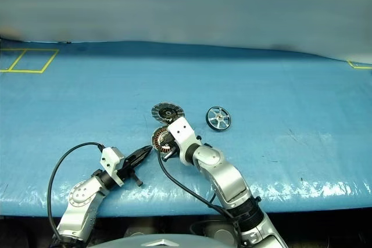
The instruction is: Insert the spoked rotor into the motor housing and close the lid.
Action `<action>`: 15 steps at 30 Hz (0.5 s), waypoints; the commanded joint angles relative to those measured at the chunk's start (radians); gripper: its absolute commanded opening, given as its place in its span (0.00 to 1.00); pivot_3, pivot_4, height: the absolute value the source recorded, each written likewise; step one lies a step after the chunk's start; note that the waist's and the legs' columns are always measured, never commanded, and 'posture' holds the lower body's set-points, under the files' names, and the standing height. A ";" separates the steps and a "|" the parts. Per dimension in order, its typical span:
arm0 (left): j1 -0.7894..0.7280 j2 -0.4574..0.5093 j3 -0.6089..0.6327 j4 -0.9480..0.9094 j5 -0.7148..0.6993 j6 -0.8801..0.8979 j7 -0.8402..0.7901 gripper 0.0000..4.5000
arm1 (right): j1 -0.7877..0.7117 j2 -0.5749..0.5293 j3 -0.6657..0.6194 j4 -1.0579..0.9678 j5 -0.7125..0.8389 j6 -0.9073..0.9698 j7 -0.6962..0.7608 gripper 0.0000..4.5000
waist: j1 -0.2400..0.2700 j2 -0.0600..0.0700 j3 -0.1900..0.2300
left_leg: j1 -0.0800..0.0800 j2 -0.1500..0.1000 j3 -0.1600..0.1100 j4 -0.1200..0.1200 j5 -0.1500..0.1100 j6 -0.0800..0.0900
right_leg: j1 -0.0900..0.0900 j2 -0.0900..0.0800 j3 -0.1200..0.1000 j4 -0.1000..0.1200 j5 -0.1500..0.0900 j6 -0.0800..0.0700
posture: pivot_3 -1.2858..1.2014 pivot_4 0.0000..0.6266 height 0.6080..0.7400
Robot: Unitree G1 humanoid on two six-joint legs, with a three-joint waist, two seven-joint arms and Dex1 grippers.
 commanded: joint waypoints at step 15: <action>-0.009 0.008 -0.015 -0.031 -0.001 0.006 -0.009 0.00 | 0.000 -0.007 -0.031 -0.083 0.044 0.041 0.027 0.00 | 0.000 0.000 0.000 | -0.001 0.000 0.000 -0.001 0.000 0.000 | -0.001 0.000 -0.001 -0.001 0.000 0.000 | 0.52 0.24 1.00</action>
